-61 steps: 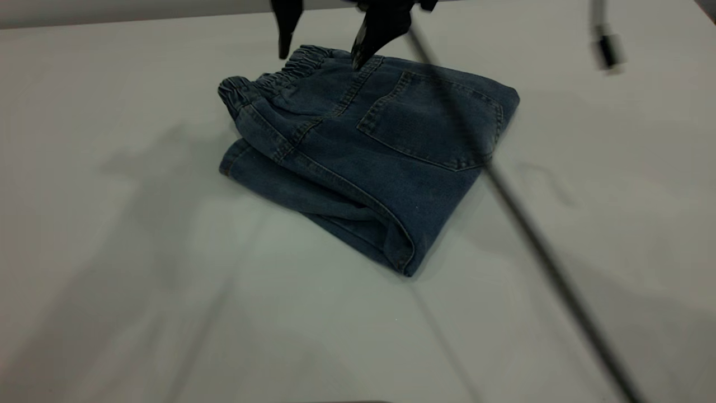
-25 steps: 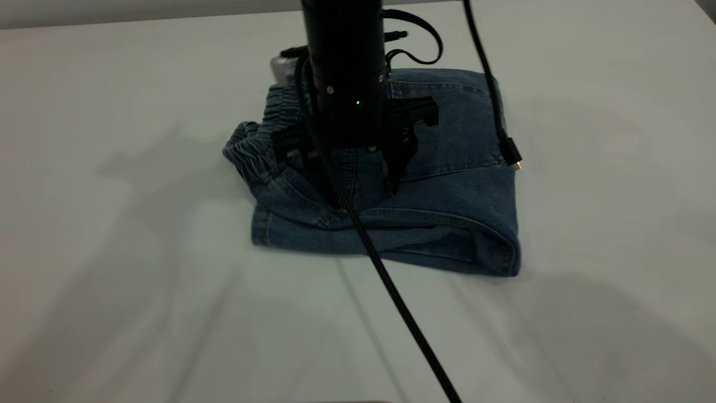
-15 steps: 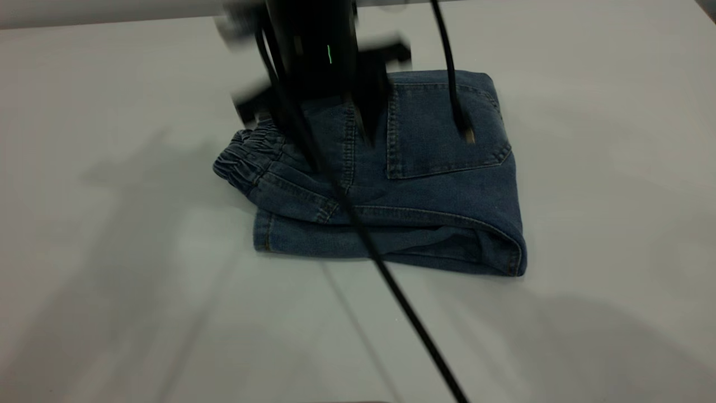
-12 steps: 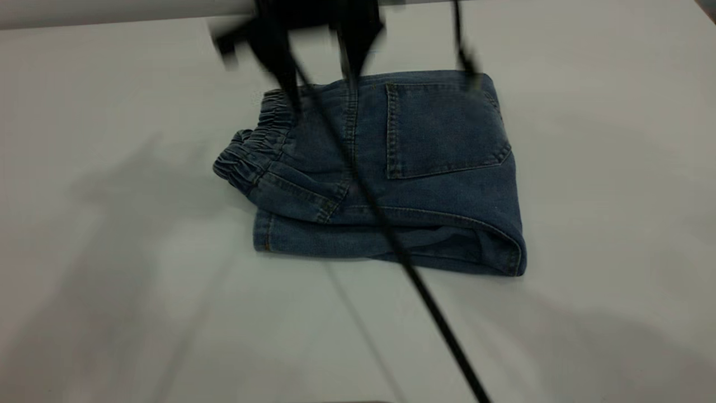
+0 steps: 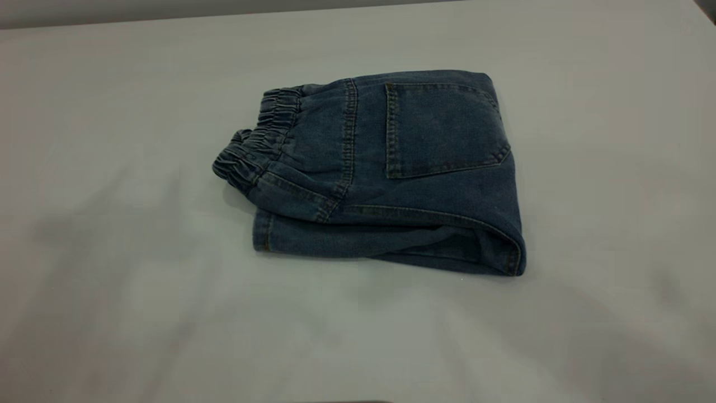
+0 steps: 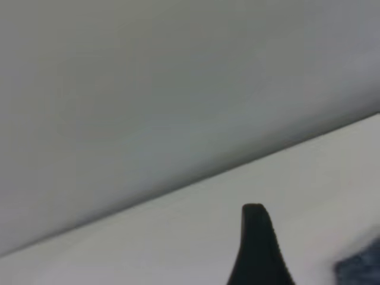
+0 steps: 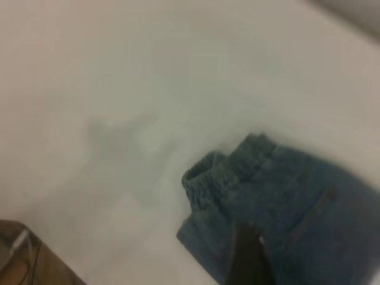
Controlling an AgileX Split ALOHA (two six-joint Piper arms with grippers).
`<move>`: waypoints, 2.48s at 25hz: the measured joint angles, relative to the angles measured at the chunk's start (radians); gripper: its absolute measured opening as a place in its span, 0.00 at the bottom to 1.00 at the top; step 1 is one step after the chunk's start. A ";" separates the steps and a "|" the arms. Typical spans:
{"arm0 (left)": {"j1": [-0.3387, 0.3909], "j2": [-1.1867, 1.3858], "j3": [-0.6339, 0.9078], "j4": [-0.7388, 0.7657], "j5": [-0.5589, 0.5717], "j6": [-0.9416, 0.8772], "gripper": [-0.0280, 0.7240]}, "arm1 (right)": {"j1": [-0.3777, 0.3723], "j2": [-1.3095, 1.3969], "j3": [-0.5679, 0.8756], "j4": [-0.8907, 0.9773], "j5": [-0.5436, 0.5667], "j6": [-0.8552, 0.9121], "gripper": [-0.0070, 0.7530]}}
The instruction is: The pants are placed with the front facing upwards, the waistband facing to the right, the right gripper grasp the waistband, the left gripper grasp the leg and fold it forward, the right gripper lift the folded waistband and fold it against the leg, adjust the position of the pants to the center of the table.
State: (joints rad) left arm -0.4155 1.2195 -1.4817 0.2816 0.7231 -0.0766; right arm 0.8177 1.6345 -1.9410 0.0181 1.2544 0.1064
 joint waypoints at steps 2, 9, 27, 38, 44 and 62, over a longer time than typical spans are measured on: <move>0.000 -0.015 0.000 -0.053 0.061 0.007 0.62 | 0.000 -0.099 0.063 -0.018 0.006 -0.027 0.60; 0.000 -0.121 0.000 -0.179 0.353 0.065 0.62 | 0.000 -0.451 0.393 -0.165 0.012 -0.031 0.60; 0.000 -0.662 0.709 -0.282 0.435 0.067 0.62 | 0.000 -1.148 1.390 -0.079 -0.099 0.104 0.60; 0.000 -1.034 0.978 -0.292 0.405 0.067 0.62 | 0.000 -1.297 1.465 -0.076 -0.124 0.088 0.60; 0.000 -1.074 0.989 -0.292 0.405 0.067 0.62 | 0.000 -1.297 1.465 -0.055 -0.126 0.055 0.60; 0.029 -1.080 0.989 -0.292 0.405 0.067 0.62 | -0.046 -1.311 1.467 -0.044 -0.127 0.049 0.60</move>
State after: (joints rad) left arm -0.3869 0.1393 -0.4930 -0.0108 1.1277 -0.0095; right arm 0.7716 0.3240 -0.4743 -0.0255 1.1275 0.1552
